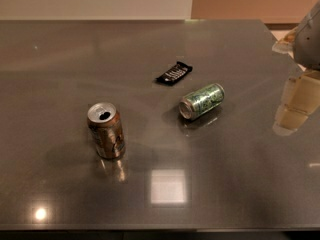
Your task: Pick orange can
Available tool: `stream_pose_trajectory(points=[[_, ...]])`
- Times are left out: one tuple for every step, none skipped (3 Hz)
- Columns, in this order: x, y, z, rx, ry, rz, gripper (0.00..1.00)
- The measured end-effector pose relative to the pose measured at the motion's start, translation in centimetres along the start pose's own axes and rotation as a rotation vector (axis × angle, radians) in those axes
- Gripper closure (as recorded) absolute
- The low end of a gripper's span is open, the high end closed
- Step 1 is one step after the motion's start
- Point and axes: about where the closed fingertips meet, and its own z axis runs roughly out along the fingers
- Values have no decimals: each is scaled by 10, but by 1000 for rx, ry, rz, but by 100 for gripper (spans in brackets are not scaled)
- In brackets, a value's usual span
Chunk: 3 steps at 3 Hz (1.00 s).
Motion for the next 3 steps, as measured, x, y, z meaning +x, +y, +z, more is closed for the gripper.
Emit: stream_pose_trajectory(points=[[-5,0,0,1,-7,-6,0],[-35,3,12,-31,-65,-45,0],[-76,12,31,-92,-143,-91,0]])
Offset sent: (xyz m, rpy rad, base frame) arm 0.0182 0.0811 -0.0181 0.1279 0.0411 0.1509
